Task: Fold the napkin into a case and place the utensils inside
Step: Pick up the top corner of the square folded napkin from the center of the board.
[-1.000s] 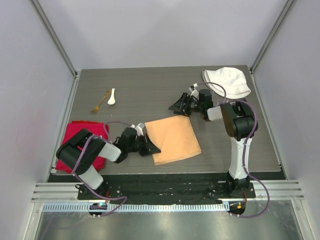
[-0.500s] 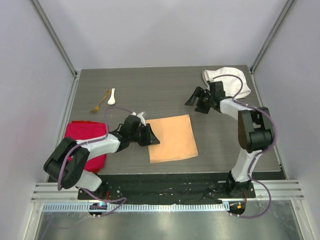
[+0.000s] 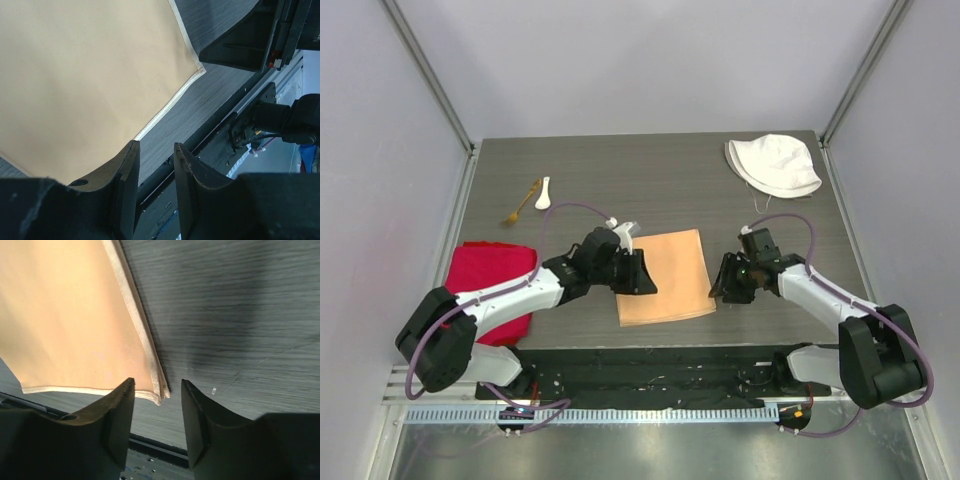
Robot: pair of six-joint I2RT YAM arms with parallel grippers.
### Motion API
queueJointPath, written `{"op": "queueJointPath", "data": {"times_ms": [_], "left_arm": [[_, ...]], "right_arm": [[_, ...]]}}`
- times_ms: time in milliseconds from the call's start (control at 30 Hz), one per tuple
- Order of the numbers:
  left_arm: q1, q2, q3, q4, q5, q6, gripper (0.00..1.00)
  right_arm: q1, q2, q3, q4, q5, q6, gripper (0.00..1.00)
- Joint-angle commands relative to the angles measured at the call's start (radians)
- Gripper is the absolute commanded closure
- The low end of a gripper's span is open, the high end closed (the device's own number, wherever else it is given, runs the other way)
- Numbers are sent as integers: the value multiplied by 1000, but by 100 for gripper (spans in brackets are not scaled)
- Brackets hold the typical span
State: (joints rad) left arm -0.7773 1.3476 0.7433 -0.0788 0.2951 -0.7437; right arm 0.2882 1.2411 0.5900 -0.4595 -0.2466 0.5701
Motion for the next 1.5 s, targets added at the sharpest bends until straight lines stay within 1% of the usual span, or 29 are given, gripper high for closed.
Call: {"op": "queueJointPath", "data": {"times_ms": [0, 67, 100, 233, 333, 400, 467, 567, 967, 1400, 1433, 1467], "left_arm": [[-17, 8, 53, -9, -13, 10, 63], [-30, 12, 54, -3, -17, 4, 64], [-33, 10, 53, 1, -19, 4, 64], [-40, 10, 45, 4, -25, -3, 64], [-40, 13, 36, 13, -21, -8, 64], [-42, 16, 28, 19, -16, -14, 64], [-40, 18, 19, 30, -11, -20, 64], [-40, 19, 10, 37, -8, -25, 64], [-42, 30, 10, 40, -1, -29, 64], [-54, 30, 36, 11, -20, -8, 64], [-56, 30, 36, 10, -20, -6, 64], [-56, 27, 36, 8, -25, -6, 64]], "right_arm": [[58, -45, -22, 36, 75, 45, 57], [74, -43, -33, 39, 79, 50, 59], [77, -43, -35, 41, 81, 54, 62], [83, -49, -38, 39, 87, 66, 67], [91, -57, -32, 38, 82, 73, 73], [97, -65, -29, 36, 81, 76, 73], [101, -65, -21, 30, 78, 77, 77], [112, -61, -19, 28, 70, 83, 80], [117, -51, -32, 19, 61, 85, 80], [120, -92, -78, 15, 46, 106, 81], [120, -98, -82, 15, 44, 108, 81], [120, -103, -84, 15, 46, 108, 84]]}}
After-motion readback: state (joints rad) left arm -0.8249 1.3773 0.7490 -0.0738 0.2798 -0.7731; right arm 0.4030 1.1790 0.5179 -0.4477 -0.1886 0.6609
